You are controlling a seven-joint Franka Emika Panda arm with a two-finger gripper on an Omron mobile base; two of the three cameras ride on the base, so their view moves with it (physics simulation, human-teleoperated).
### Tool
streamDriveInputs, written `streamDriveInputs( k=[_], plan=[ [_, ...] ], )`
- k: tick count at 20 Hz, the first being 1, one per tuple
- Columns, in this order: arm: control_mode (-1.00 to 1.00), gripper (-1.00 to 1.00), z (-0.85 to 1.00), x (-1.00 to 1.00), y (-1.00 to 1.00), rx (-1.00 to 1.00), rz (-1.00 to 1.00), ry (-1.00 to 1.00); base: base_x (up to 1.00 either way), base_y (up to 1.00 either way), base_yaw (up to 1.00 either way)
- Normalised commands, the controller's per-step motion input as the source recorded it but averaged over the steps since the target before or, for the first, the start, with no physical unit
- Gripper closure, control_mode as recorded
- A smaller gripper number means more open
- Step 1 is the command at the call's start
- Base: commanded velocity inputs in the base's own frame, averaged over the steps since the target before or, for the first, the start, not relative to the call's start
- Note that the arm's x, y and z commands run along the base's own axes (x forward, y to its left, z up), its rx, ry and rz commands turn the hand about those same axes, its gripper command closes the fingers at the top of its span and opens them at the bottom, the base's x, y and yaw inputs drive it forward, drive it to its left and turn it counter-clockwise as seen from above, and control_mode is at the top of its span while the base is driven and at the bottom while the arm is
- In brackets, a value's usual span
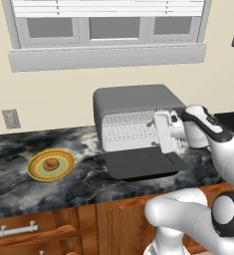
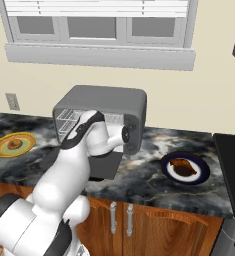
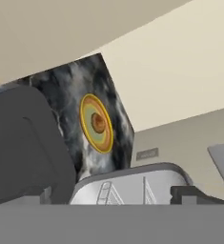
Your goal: Open the toaster oven door. Place the bread on the top rack in the toaster oven and place the chicken drumstick on the bottom rack.
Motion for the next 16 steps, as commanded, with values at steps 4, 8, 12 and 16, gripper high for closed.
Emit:
streamDriveInputs(
  k=[4, 8, 12, 16],
  plan=[
    [-1.00, -1.00, -0.05, 0.01, 0.00, 0.00, -0.17, 0.31, 0.00, 0.00, 0.00],
    [-1.00, -1.00, -0.08, 0.00, 0.00, 0.00, -0.15, 0.19, 0.00, 0.00, 0.00],
    [-1.00, -1.00, -0.12, 0.03, 0.00, 0.00, -0.16, 0.03, 0.00, 0.00, 0.00],
    [-1.00, -1.00, -0.18, 0.03, 0.00, 0.04, -0.21, 0.13, 0.00, 0.00, 0.00]
  ],
)
